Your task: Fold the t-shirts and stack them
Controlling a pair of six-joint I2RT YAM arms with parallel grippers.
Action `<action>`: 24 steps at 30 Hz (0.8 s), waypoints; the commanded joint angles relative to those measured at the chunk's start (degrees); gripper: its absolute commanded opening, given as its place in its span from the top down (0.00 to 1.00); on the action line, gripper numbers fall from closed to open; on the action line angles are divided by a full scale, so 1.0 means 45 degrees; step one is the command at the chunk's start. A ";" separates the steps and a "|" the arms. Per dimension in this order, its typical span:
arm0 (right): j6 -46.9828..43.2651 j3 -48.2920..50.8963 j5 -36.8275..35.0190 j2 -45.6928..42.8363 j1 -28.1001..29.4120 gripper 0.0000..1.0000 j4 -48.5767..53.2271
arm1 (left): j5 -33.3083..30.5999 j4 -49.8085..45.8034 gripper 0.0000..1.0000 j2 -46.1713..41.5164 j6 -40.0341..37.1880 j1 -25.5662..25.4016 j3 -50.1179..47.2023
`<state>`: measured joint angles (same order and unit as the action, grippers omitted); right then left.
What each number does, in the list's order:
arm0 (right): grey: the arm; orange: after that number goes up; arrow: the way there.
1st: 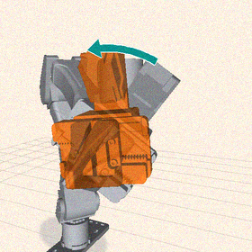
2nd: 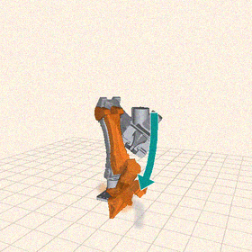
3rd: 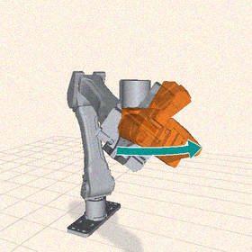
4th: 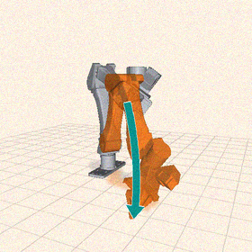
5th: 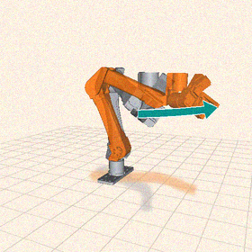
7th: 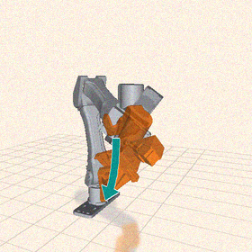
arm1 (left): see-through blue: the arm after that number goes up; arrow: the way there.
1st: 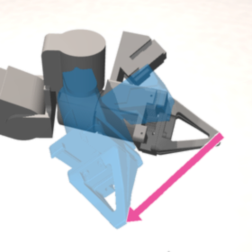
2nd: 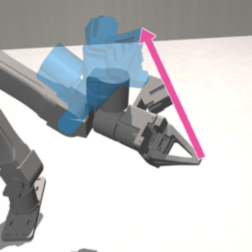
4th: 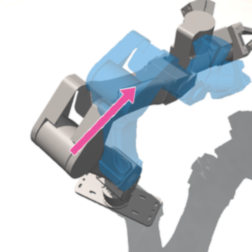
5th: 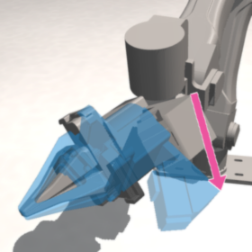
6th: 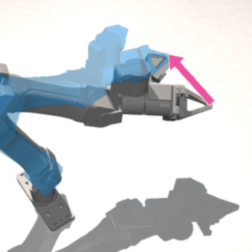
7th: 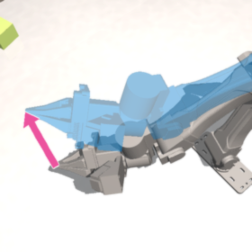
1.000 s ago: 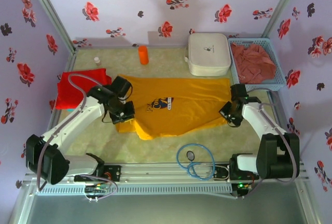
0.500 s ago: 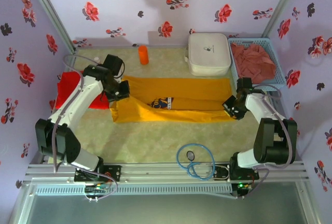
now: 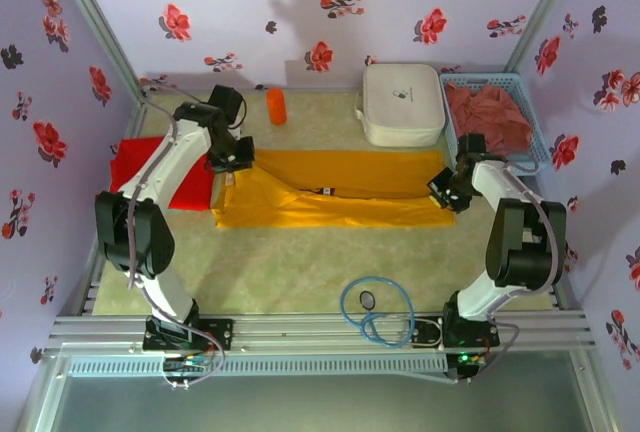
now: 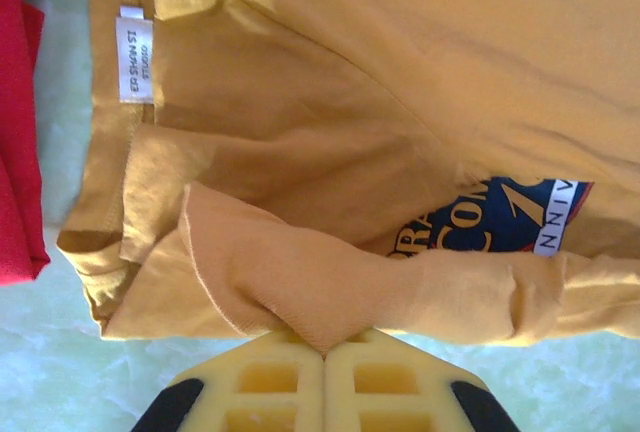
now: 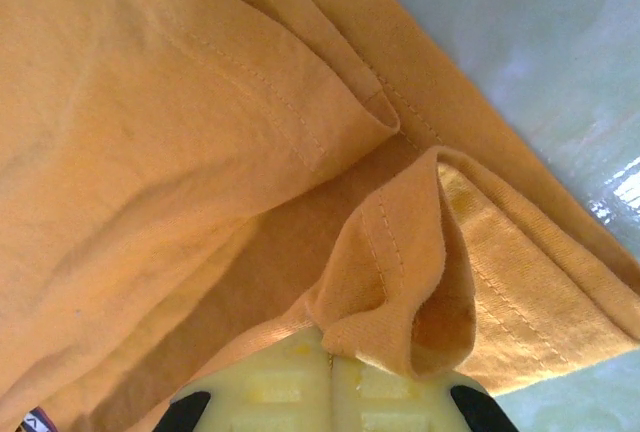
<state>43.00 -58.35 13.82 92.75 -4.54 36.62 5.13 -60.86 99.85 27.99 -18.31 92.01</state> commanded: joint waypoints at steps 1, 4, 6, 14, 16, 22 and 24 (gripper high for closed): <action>-0.0240 -0.0414 0.0033 0.0343 -0.0125 0.98 -0.0164 | -0.0304 -0.0085 1.00 0.0328 -0.0452 0.0208 0.0668; -0.0220 -0.0510 -0.0006 0.0518 -0.0144 0.93 -0.0378 | -0.0267 -0.0204 1.00 0.0694 -0.0499 0.0213 0.1060; -0.0164 -0.0614 -0.0025 0.0602 -0.0144 0.92 -0.0458 | -0.0270 -0.0201 1.00 0.0853 -0.0517 0.0201 0.1188; -0.0044 -0.0751 0.0456 0.0464 -0.0144 0.61 -0.0800 | -0.0237 -0.0039 1.00 0.1489 -0.0480 0.0211 0.1464; -0.0056 -0.0686 0.0349 0.0193 -0.0146 0.52 -0.0840 | -0.0235 0.0109 1.00 0.1586 -0.0421 0.0212 0.1499; -0.0257 -0.0591 0.0450 -0.0560 -0.0146 0.40 -0.0628 | -0.0230 0.0197 1.00 0.2002 -0.0445 0.0219 0.1794; -0.0347 -0.0509 0.0593 -0.0787 -0.0149 0.37 -0.0658 | -0.0236 0.0220 1.00 0.2106 -0.0474 0.0231 0.1919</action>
<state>42.39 -60.62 15.33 91.72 -4.89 33.23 4.91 -60.03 108.27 26.79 -17.72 98.24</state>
